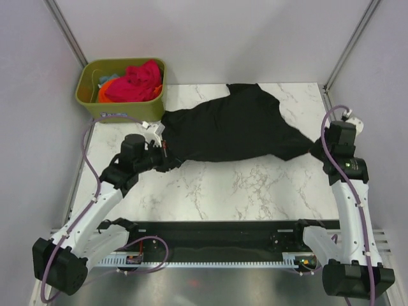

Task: Fold and stack the t-shirts
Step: Flatten the tshirt out, then fold the tshirt

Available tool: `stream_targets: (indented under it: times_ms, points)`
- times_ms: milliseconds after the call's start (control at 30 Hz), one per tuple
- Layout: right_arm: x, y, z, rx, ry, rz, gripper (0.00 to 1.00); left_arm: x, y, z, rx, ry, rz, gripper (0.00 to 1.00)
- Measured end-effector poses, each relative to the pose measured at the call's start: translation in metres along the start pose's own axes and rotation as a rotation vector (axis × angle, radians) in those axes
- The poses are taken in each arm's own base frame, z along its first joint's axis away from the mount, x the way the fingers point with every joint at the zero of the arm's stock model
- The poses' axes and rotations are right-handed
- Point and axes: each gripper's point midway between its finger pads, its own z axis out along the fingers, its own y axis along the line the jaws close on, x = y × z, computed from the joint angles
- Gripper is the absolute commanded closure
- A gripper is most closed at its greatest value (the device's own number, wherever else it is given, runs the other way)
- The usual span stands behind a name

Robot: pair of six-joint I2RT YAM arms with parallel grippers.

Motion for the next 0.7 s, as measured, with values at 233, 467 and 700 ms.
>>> stream_targets:
  times_ms: [233, 467, 700]
  points:
    - [0.085, -0.052, -0.004, 0.167, 0.174, 0.045, 1.0, 0.101, 0.029, 0.013, -0.064, 0.266, -0.235, 0.98]
    - [0.074, -0.058, -0.015, 0.2, 0.089, 0.141, 1.0, 0.14, 0.035, 0.008, -0.11, 0.352, -0.355, 0.98]
    - [0.083, -0.049, 0.008, 0.186, 0.135, 0.156, 1.0, 0.14, 0.037, 0.008, -0.139, 0.328, -0.4, 0.98]
